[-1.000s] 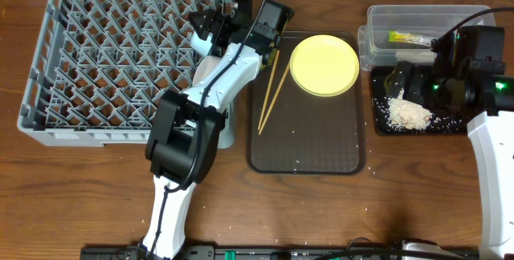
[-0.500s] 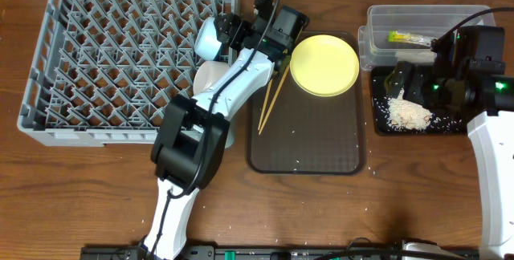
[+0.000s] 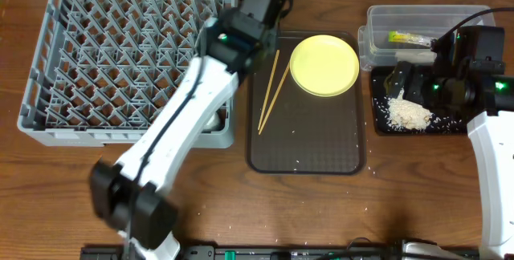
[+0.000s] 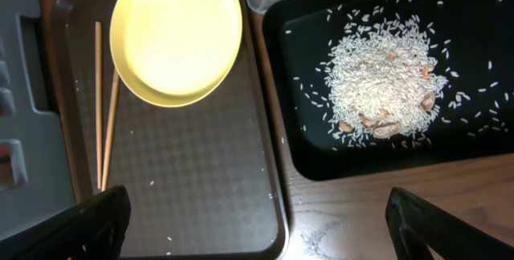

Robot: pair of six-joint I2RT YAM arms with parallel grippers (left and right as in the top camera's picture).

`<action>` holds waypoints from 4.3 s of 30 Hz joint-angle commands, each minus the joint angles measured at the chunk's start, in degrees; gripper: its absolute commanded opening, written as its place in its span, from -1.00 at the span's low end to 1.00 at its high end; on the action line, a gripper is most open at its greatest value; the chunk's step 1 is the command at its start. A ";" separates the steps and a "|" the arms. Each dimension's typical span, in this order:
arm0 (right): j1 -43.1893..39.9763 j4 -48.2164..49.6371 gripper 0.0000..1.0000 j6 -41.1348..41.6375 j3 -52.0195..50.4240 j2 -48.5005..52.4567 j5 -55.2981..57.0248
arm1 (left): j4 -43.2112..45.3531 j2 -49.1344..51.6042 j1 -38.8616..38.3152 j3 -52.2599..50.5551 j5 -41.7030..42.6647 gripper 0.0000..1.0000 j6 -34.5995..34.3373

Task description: Sort waste into correct bins and load items into the dishwasher

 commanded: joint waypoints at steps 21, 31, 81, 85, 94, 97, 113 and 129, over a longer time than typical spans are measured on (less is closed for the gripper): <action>-0.37 -0.04 0.99 0.55 0.59 0.26 0.11 | 0.74 16.15 -4.28 -3.30 18.86 0.25 -42.56; -0.37 -0.02 0.99 0.55 0.59 0.26 0.11 | 7.96 24.35 -4.72 -3.30 18.51 0.12 -44.44; -0.37 -0.02 0.99 0.55 0.59 0.26 0.11 | 0.57 29.33 -7.32 -10.32 14.32 -0.45 -44.46; -0.37 -0.02 0.98 0.55 0.59 0.26 0.11 | 0.22 29.33 -7.28 -11.21 14.23 -0.85 -44.41; -0.37 -0.02 0.99 0.52 0.59 0.26 0.11 | 0.15 26.08 -7.21 -11.19 14.23 -0.85 -40.39; -0.37 -0.04 0.99 0.55 0.59 0.26 0.11 | 0.33 20.90 -7.04 -11.19 12.35 -0.85 -35.91; -0.37 -0.02 0.99 0.55 0.59 0.26 0.11 | -0.96 5.75 -4.42 -11.19 10.56 -0.86 -26.08; -0.37 -0.02 0.99 0.55 0.59 0.26 0.11 | 6.93 3.91 -2.82 -24.50 27.87 -0.11 -38.23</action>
